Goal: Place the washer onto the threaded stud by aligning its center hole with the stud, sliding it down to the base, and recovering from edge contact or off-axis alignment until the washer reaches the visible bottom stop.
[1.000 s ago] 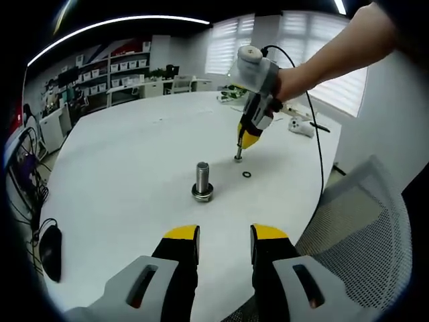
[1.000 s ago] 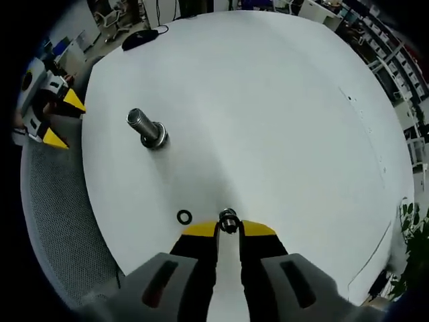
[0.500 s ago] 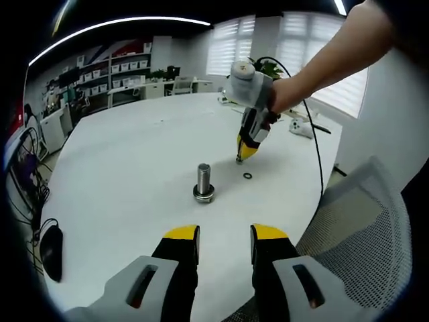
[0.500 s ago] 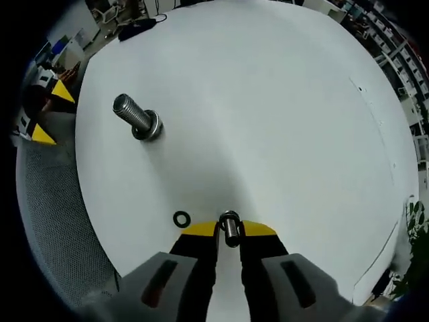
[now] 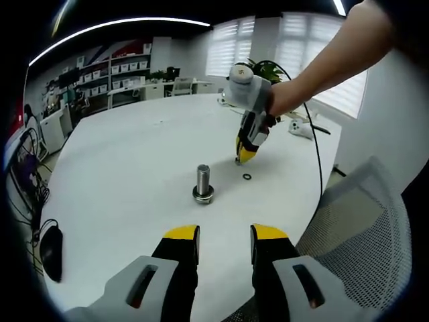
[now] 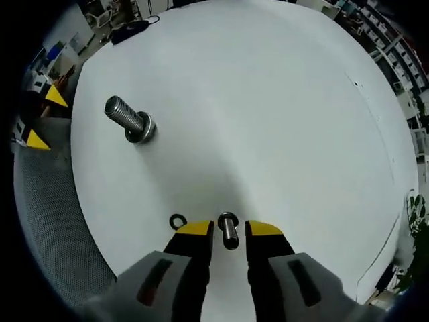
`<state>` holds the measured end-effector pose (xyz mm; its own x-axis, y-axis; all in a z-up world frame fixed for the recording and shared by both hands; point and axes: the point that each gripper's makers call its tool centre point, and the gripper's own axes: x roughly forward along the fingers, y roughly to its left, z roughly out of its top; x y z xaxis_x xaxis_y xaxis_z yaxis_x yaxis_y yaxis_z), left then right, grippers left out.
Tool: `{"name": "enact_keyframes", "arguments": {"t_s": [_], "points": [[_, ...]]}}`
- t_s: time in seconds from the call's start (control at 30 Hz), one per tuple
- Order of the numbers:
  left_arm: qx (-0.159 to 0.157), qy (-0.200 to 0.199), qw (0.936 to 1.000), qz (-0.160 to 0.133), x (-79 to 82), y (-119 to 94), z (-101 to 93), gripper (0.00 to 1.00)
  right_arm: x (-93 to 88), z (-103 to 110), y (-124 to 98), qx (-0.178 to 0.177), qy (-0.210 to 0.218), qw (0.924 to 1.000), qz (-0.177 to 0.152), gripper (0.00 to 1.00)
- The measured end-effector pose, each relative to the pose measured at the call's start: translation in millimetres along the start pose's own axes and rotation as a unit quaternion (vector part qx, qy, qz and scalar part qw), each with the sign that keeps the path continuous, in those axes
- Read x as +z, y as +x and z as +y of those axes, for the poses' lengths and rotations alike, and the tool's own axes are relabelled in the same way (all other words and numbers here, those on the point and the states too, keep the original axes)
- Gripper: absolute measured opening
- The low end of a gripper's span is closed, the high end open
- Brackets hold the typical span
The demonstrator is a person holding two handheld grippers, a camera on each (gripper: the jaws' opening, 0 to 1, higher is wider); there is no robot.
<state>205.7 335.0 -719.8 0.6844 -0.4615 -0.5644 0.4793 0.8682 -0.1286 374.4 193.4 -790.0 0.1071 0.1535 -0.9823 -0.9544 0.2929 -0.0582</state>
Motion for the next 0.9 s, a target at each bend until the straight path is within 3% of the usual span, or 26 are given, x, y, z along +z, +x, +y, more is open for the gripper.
{"name": "enact_keyframes", "arguments": {"t_s": [0.53, 0.9], "points": [[-0.009, 0.008, 0.9999, 0.005, -0.4, 2.2, -4.1, 0.28, -4.9, 4.4, -19.0, -0.012, 0.022, 0.9991, -0.033, 0.28], [-0.004, 0.009, 0.9999, 0.007, -1.0, 2.2, -2.5, 0.29, -17.7, 20.0, -22.8, -0.014, 0.045, 0.9979, -0.043, 0.29]]}}
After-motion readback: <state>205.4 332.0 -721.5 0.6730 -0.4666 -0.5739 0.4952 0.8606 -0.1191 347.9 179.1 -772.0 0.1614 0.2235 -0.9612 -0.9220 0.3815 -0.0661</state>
